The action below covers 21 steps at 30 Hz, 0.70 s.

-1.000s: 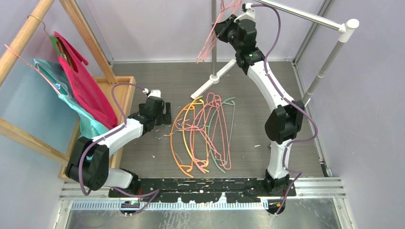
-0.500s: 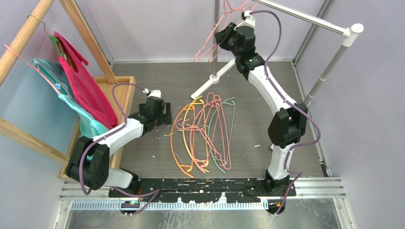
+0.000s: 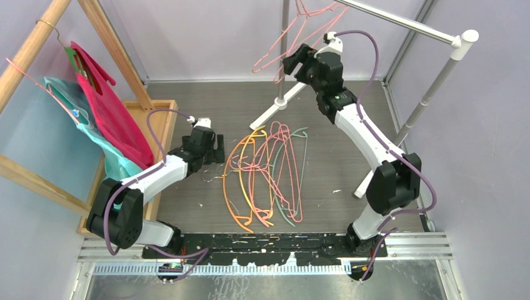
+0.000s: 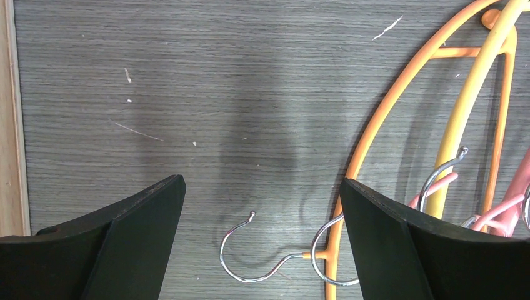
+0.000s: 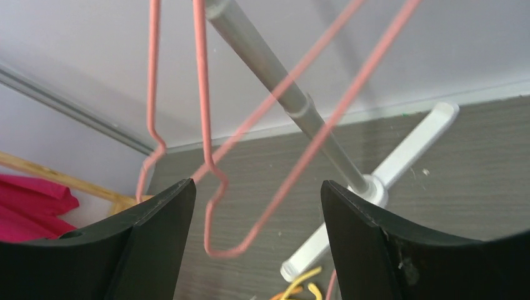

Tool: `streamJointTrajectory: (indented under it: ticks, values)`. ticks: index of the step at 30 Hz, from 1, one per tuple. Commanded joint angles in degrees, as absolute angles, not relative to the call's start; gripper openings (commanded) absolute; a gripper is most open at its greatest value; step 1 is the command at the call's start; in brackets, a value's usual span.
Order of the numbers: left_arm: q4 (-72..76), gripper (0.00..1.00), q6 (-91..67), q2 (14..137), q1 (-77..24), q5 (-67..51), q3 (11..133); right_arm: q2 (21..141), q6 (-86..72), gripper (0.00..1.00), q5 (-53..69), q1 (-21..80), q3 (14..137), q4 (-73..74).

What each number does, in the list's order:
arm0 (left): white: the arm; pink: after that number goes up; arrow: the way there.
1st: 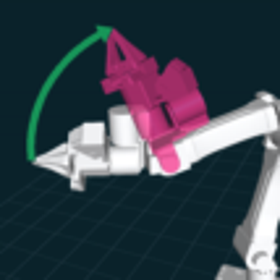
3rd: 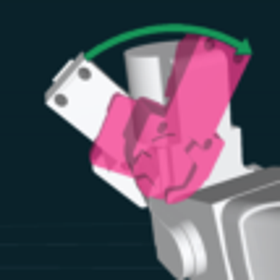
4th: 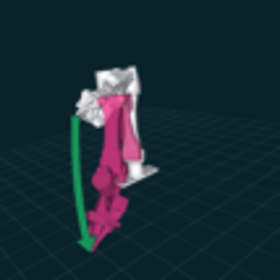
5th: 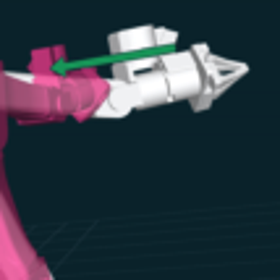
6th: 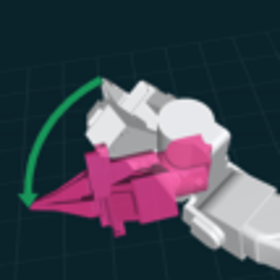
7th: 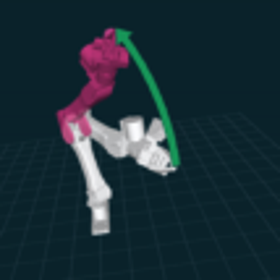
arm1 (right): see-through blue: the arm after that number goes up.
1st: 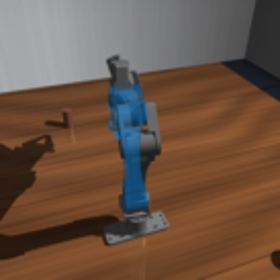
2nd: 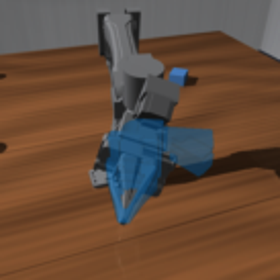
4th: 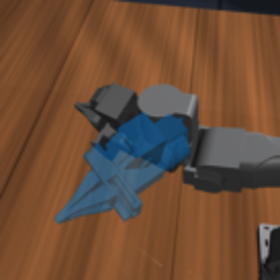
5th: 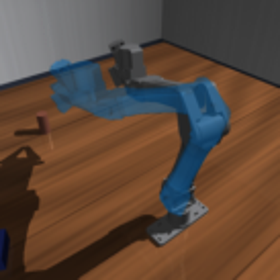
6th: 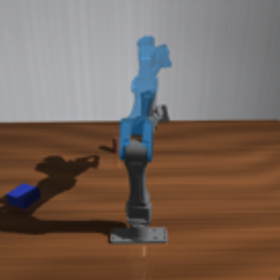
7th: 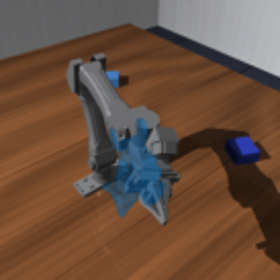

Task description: Organize the hangers

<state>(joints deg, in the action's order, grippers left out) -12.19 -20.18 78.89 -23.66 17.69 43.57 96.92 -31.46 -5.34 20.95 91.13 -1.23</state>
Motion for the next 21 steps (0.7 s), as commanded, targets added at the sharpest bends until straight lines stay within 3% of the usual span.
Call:
streamJointTrajectory:
  ticks: [1, 13, 21]
  values:
    - [-9.2, 0.98, -20.6, 79.0, -23.6, 17.6, 45.2, 89.5, -30.0, 0.8, -7.2, 21.2, 85.1, -2.4]
    - [-9.5, 0.98, -20.6, 79.1, -23.6, 17.8, 45.2, 72.0, -28.1, 0.82, -8.6, 23.0, 66.2, 2.0]
    - [-9.7, 0.98, -20.7, 79.0, -23.6, 17.8, 45.3, 70.5, -25.3, 0.71, -16.1, 38.9, 49.4, 9.9]
